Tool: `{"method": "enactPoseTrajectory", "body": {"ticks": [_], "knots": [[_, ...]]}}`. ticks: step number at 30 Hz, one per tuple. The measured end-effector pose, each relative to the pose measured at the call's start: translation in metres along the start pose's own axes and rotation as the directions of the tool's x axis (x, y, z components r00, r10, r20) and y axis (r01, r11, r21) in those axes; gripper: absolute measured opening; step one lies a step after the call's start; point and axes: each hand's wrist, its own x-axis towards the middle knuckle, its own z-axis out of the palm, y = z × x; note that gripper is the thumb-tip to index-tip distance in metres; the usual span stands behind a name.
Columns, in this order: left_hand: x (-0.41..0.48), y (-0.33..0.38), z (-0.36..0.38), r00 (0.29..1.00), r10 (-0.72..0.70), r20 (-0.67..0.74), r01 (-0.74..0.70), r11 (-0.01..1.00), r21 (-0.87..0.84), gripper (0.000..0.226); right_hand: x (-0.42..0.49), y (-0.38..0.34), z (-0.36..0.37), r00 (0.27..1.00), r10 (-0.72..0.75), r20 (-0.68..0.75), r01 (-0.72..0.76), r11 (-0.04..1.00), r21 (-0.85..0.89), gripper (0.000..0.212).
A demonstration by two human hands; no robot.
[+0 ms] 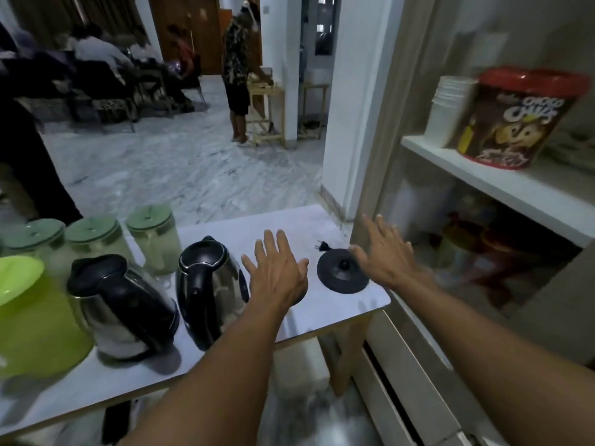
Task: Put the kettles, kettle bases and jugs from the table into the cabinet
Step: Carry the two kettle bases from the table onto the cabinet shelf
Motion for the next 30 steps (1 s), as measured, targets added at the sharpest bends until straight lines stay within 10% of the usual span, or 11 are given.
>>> {"method": "enactPoseTrajectory", "body": {"ticks": [19,30], "knots": [[0.082,-0.062,0.178,0.945,-0.287,0.155,0.295,0.955,-0.032,0.146,0.095,0.077,0.194,0.962,0.075,0.264,-0.078,0.997,0.004,0.134],[0.071,-0.044,0.199,0.887,-0.453,0.084,0.457,0.889,-0.025,0.11,0.093,0.087,0.219,0.986,0.047,0.157,-0.065,0.991,0.114,0.11]]}}
